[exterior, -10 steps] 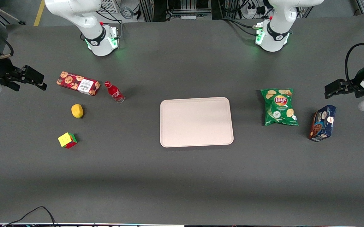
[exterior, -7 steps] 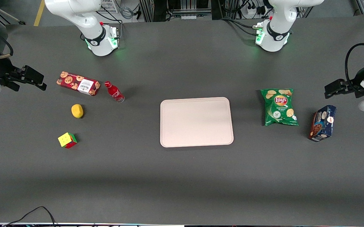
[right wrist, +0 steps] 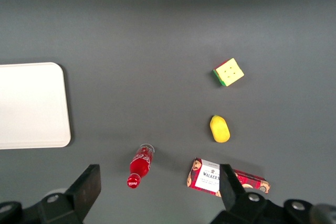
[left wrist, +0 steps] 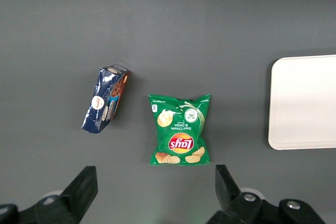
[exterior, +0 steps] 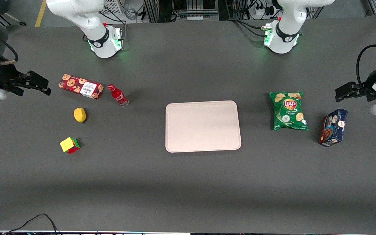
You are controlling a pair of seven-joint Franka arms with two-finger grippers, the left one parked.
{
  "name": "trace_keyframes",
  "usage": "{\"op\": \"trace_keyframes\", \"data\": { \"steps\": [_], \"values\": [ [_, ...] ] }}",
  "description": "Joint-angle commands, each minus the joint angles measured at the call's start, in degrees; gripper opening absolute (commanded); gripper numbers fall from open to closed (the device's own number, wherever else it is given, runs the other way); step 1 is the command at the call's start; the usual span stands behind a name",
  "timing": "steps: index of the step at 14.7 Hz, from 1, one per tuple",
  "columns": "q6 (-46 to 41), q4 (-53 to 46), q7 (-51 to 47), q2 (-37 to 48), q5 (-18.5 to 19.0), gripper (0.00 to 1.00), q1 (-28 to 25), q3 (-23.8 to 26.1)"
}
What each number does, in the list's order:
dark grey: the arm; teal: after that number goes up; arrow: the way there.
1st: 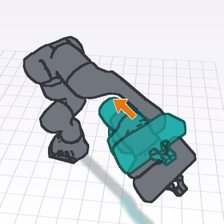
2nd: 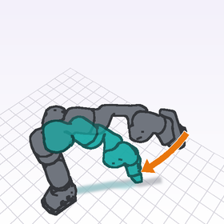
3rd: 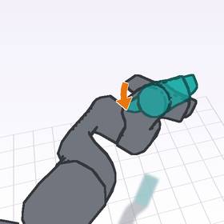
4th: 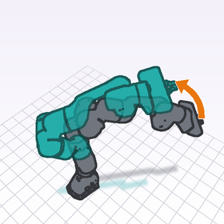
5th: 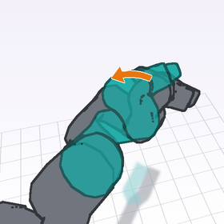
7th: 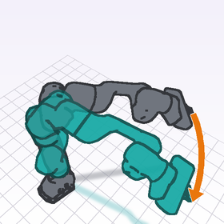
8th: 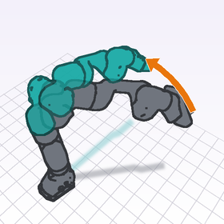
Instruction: Place coke bottle on tray
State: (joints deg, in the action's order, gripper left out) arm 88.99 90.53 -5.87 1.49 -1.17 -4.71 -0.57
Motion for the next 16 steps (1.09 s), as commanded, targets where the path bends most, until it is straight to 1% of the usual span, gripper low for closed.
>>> {"op": "trace_keyframes", "data": {
  "steps": [1,2,4,6,8,12,16],
  "values": [
    [5.0,8.6,-0.3,2.6,0.6,1.0,-0.4,0.7],
    [9.2,14.5,-0.9,5.2,0.6,1.0,-0.5,0.8],
    [19.9,28.3,-3.3,11.0,0.6,1.0,-0.5,3.5],
    [27.3,37.3,-6.2,13.4,0.6,1.0,-0.4,6.2],
    [31.3,42.1,-6.3,13.4,0.0,1.0,-0.4,7.5],
    [42.4,52.2,-10.5,13.6,-0.2,1.0,-0.5,13.4],
    [46.0,56.9,-10.7,13.5,-0.2,1.0,-0.5,14.7]
  ]
}}
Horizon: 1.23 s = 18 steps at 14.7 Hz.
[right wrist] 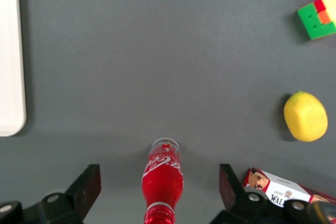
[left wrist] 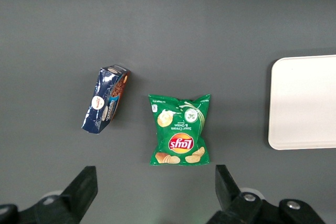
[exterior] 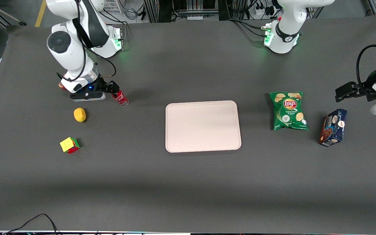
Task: Place coke bottle on tray
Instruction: 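Lower the open right gripper over the red Coca-Cola bottle's cap end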
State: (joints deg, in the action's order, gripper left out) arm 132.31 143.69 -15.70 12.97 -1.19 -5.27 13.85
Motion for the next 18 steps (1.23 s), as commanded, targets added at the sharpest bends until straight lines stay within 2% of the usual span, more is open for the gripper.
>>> {"op": "trace_keyframes", "data": {
  "steps": [1,4,12,16,18],
  "values": [
    [3.5,4.7,-0.8,2.1,-0.1,1.0,0.1,0.3],
    [4.5,6.7,-0.5,2.4,-0.1,1.0,0.1,0.6],
    [0.9,7.6,-0.1,3.1,-0.3,1.0,-0.2,1.8],
    [0.8,9.1,3.3,4.4,-4.1,1.0,-0.2,1.8],
    [0.8,9.3,3.7,4.8,-4.8,1.0,-0.2,1.9]
  ]
}}
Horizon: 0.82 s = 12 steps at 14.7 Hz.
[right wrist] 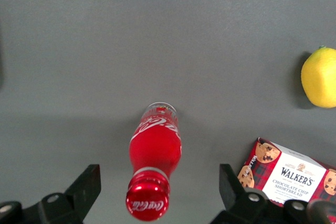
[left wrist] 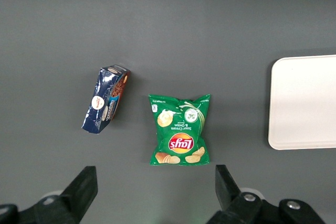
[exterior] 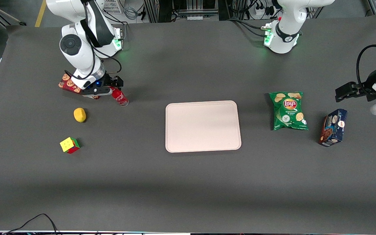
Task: Place coke bottle on tray
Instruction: 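Lower the open right gripper over the red Coca-Cola bottle's cap end, then close the right gripper on the bottle and lift it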
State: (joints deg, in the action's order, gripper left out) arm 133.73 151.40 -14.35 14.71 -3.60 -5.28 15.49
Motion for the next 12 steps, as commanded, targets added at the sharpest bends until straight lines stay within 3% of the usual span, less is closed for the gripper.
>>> {"op": "trace_keyframes", "data": {
  "steps": [1,5,7,9,12],
  "values": [
    [-0.5,1.9,2.4,3.1,-2.4,1.0,-0.2,0.2],
    [1.3,3.2,3.1,3.0,-2.4,0.99,-0.2,0.2],
    [1.2,3.3,3.1,3.0,-2.4,0.93,-0.2,0.2],
    [1.2,3.2,3.4,2.9,-2.4,0.77,-0.2,0.2],
    [1.4,3.0,3.4,2.8,-2.5,0.42,-0.2,0.2]
  ]
}}
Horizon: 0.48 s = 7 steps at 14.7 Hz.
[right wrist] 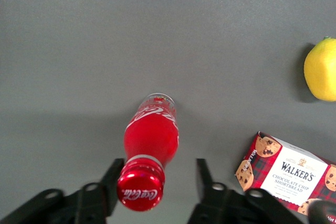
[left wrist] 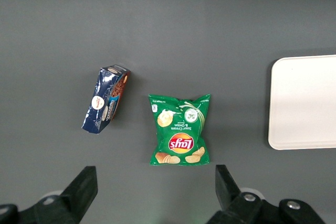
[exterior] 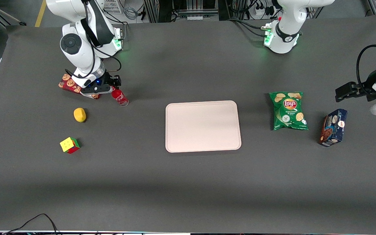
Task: Place coke bottle on tray
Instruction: 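Close the right gripper on the bottle and lift it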
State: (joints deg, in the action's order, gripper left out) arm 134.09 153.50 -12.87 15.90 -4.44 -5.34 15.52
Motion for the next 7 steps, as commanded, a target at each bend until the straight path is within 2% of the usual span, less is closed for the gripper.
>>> {"op": "trace_keyframes", "data": {
  "steps": [1,3,5,7],
  "values": [
    [1.2,0.8,1.9,1.5,-1.7,0.33,-0.2,0.2],
    [1.8,0.4,1.9,1.5,-3.4,0.21,-1.2,0.2],
    [2.1,-0.1,1.9,1.6,-3.6,0.14,-1.2,0.3],
    [2.0,-0.6,1.9,1.8,-3.6,0.02,-1.2,0.3]
  ]
}}
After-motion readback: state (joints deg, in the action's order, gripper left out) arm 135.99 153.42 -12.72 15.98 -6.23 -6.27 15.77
